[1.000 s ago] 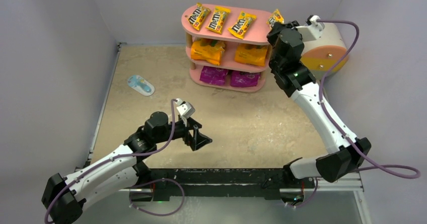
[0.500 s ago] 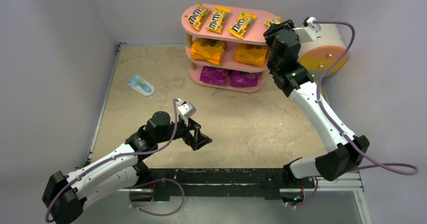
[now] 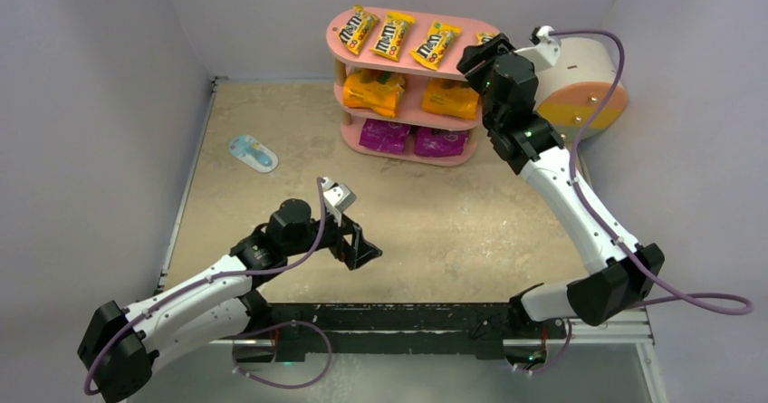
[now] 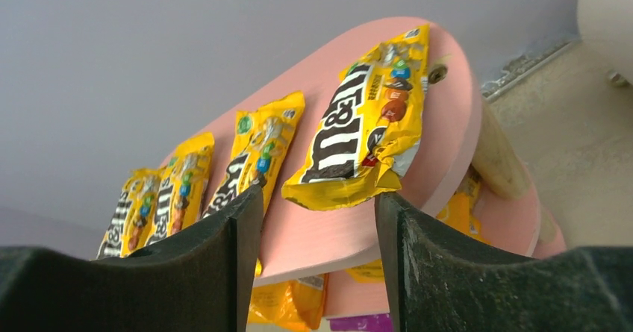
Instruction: Place and organize the candy bags onto the shelf
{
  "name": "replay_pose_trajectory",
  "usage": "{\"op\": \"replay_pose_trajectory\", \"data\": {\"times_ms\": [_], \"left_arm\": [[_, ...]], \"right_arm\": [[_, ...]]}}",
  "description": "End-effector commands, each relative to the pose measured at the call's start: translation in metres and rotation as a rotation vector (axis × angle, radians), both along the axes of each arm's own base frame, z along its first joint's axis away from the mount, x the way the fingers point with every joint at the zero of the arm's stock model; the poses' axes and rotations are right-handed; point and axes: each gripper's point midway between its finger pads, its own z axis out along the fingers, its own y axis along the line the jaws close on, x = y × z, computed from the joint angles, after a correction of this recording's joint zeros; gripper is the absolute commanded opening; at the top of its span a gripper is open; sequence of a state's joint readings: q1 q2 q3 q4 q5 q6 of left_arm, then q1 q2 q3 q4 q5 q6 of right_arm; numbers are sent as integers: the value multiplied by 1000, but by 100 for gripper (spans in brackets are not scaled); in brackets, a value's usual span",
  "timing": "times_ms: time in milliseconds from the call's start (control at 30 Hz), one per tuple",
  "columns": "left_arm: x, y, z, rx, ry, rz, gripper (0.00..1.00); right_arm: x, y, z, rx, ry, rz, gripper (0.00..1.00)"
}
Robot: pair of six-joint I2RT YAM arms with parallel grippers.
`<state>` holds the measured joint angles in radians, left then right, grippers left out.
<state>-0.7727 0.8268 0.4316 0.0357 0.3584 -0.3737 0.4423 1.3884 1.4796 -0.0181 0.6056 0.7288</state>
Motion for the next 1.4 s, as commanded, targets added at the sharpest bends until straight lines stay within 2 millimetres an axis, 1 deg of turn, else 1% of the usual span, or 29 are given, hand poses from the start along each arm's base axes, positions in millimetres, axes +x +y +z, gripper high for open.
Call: {"op": "replay_pose_trajectory", "data": {"times_ms": [0,200,333,400,467,500,567,633,667,733,800,833,867,900,967,1000,1033,1067,1133,1200,1233,1300,1367], "left_arm": [[7,-3,16,-30,-49,6,100],[7,-3,16,-30,-50,7,100],[7,-3,15,-29,-48,9,100],[7,-3,16,-30,-48,9,100],[7,-3,17,-30,-51,9,100],[7,-3,17,-31,-51,9,100],[7,-2,16,-31,-51,9,100],[6,-2,17,-31,-53,7,100],[6,-2,17,-30,-52,7,100],[7,-1,18,-28,-53,12,100],[8,0,20,-23,-55,27,100],[10,2,21,-20,-56,38,100],[12,4,24,-19,-62,59,100],[15,6,27,-20,-69,81,100],[20,12,26,0,-49,133,100],[24,17,27,11,-36,179,100],[30,22,29,14,-22,232,100],[37,28,29,17,-9,302,100],[54,49,25,30,53,507,100],[66,77,14,67,114,719,100],[70,92,9,90,133,822,100],[73,119,-1,153,169,994,100],[72,135,-4,203,181,1079,100]], "right_arm": [[-12,14,12,-4,-16,105,59],[-24,20,14,-34,-2,172,63],[-40,28,13,-70,16,266,74],[-47,37,9,-82,41,332,80],[-56,49,2,-89,83,417,82],[-58,49,0,-98,94,425,83],[-61,43,1,-117,100,402,83],[-65,38,5,-132,91,393,86],[-68,36,6,-145,91,394,88],[-71,26,8,-169,92,357,97],[-78,21,6,-191,92,350,98],[-81,20,1,-196,96,355,98],[-88,17,-1,-195,85,361,98],[-93,18,-8,-196,84,374,98],[-105,16,-23,-191,80,394,98],[-110,14,-34,-182,85,396,98],[-116,11,-54,-179,110,393,98],[-120,6,-63,-166,113,374,98],[-127,-15,-87,-152,120,271,98],[-137,-17,-121,-144,139,287,98],[-142,-20,-135,-147,153,279,98],[-149,-29,-161,-152,199,252,98],[-156,-40,-188,-167,268,209,98]]}}
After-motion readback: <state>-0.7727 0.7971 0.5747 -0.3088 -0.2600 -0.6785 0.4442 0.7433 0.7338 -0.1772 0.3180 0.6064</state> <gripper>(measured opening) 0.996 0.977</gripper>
